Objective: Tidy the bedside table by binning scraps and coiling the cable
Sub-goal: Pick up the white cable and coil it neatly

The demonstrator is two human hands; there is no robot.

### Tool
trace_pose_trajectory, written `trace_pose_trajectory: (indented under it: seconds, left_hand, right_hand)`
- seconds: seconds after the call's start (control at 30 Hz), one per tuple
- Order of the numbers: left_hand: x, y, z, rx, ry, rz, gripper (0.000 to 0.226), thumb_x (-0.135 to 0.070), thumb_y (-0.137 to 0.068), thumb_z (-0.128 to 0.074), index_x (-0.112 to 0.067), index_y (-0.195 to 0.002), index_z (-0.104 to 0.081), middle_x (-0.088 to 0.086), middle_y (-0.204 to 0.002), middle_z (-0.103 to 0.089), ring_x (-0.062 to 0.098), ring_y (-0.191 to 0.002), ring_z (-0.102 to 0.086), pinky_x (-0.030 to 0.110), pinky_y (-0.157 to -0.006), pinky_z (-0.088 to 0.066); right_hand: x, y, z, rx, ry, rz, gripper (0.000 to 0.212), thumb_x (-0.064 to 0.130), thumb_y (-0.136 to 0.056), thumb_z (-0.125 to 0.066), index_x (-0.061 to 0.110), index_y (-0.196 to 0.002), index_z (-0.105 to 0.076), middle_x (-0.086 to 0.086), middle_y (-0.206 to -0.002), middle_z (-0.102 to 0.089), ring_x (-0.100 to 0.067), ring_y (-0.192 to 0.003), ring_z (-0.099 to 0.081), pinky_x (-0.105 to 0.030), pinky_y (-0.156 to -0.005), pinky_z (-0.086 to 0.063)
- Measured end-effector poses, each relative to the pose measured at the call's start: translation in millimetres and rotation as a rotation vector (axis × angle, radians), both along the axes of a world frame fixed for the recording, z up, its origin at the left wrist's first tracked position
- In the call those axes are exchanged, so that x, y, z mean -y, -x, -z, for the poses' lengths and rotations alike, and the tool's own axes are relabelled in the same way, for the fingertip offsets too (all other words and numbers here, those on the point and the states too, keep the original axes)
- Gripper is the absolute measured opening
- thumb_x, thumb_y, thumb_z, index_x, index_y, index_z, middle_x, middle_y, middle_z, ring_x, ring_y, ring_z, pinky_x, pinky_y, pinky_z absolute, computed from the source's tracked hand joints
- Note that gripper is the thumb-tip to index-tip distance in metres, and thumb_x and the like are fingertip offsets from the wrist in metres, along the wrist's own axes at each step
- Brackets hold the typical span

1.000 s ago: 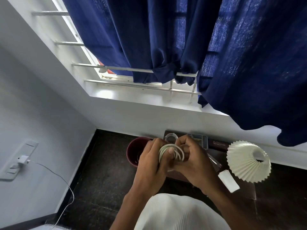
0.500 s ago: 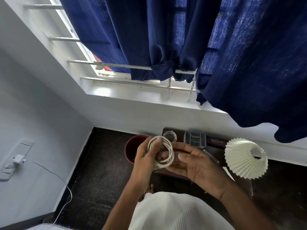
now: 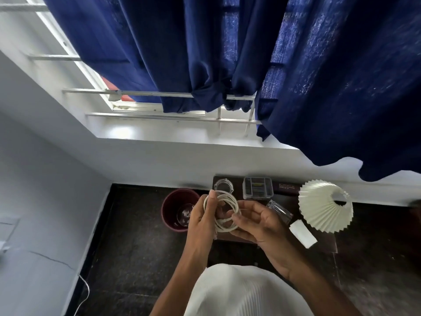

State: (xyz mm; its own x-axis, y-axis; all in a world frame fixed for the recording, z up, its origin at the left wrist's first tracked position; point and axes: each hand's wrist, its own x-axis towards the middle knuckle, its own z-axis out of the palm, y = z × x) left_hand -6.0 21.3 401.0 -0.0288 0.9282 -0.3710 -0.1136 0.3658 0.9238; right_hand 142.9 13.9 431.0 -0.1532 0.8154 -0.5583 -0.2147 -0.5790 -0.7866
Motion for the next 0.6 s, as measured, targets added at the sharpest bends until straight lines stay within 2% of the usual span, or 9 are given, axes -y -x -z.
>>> trace_pose_trajectory:
  seconds: [0.07, 0.13, 0.23, 0.3, 0.4, 0.6]
  left_hand:
    - [-4, 3, -1, 0.024, 0.015, 0.022, 0.046, -0.046, -0.103, -0.037, -0.015, -0.108, -0.071, 0.002, -0.100, -0.078, 0.015, -0.094, -0.074, 0.027, -0.084, -0.059]
    - [-6, 6, -1, 0.044, 0.023, 0.070, 0.047, -0.043, -0.105, -0.031, -0.020, -0.104, -0.071, -0.004, -0.096, -0.079, 0.010, -0.092, -0.075, 0.023, -0.080, -0.059]
    - [-9, 10, -2, 0.063, 0.024, 0.117, 0.050, -0.040, -0.107, -0.027, -0.020, -0.102, -0.073, -0.002, -0.097, -0.079, 0.011, -0.093, -0.075, 0.023, -0.079, -0.058]
    - [-12, 16, -2, 0.080, 0.016, 0.120, 0.048, -0.038, -0.108, -0.028, -0.019, -0.105, -0.073, 0.003, -0.101, -0.078, 0.016, -0.096, -0.074, 0.026, -0.082, -0.058]
    - [-17, 27, -2, 0.091, -0.024, 0.140, 0.043, -0.036, -0.107, -0.036, -0.012, -0.116, -0.070, 0.012, -0.110, -0.075, 0.030, -0.105, -0.071, 0.038, -0.091, -0.058]
    - [-29, 65, -4, 0.039, -0.109, 0.323, 0.030, -0.018, -0.105, -0.048, -0.004, -0.121, -0.069, 0.016, -0.108, -0.077, 0.032, -0.099, -0.075, 0.035, -0.086, -0.060]
  right_hand:
    - [0, 5, 1, 0.023, 0.006, 0.026, 0.026, 0.012, -0.088, -0.069, 0.013, -0.114, -0.065, -0.007, -0.106, -0.077, -0.021, -0.096, -0.076, -0.027, -0.074, -0.061]
    - [-1, 12, 4, 0.071, 0.002, 0.063, 0.026, 0.016, -0.087, -0.072, 0.016, -0.112, -0.066, -0.005, -0.105, -0.078, -0.019, -0.095, -0.076, -0.029, -0.075, -0.061]
    - [-1, 22, 9, 0.123, -0.007, 0.122, 0.027, 0.015, -0.086, -0.073, 0.018, -0.111, -0.066, -0.004, -0.102, -0.078, -0.018, -0.093, -0.076, -0.030, -0.076, -0.061]
    - [-1, 27, 9, 0.121, -0.018, 0.152, 0.025, 0.013, -0.088, -0.071, 0.017, -0.112, -0.067, -0.003, -0.100, -0.079, -0.018, -0.093, -0.076, -0.032, -0.077, -0.060]
    - [-2, 31, 7, 0.067, -0.025, 0.197, 0.022, 0.010, -0.089, -0.069, 0.016, -0.111, -0.069, -0.004, -0.099, -0.079, -0.020, -0.094, -0.076, -0.030, -0.078, -0.060]
    - [-5, 43, 10, 0.071, -0.039, 0.230, 0.025, 0.013, -0.087, -0.071, 0.016, -0.112, -0.070, -0.008, -0.101, -0.079, -0.023, -0.096, -0.076, -0.037, -0.085, -0.059]
